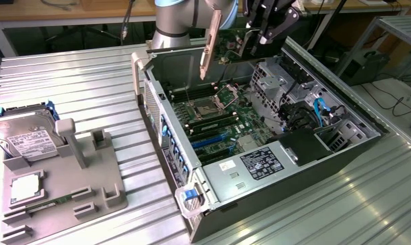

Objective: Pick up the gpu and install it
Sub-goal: 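Insert the gpu into the slot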

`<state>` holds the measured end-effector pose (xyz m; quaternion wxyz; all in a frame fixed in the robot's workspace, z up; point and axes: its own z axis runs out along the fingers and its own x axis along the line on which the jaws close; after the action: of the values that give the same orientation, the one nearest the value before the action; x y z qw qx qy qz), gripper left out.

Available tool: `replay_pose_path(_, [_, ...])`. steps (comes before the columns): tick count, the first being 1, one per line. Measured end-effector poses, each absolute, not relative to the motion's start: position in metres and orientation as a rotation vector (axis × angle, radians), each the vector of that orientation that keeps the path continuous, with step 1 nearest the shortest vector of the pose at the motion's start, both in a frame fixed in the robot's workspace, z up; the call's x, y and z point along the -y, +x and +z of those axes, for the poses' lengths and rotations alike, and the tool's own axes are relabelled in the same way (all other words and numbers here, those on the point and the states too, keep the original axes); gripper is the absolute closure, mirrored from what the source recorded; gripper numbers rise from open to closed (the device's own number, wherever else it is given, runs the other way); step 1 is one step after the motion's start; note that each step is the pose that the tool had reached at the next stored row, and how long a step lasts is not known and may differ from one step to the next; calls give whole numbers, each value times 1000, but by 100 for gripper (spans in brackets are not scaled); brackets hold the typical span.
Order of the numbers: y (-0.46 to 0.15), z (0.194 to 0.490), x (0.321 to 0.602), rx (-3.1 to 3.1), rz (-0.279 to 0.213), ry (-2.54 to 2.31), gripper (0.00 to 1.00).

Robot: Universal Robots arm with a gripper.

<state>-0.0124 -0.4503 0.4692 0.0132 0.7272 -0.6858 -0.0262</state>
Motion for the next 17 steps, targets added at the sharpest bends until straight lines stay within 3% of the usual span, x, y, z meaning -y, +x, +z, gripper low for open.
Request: replay_pose_path(17, [-12,463,448,2147,-81,2256,72])
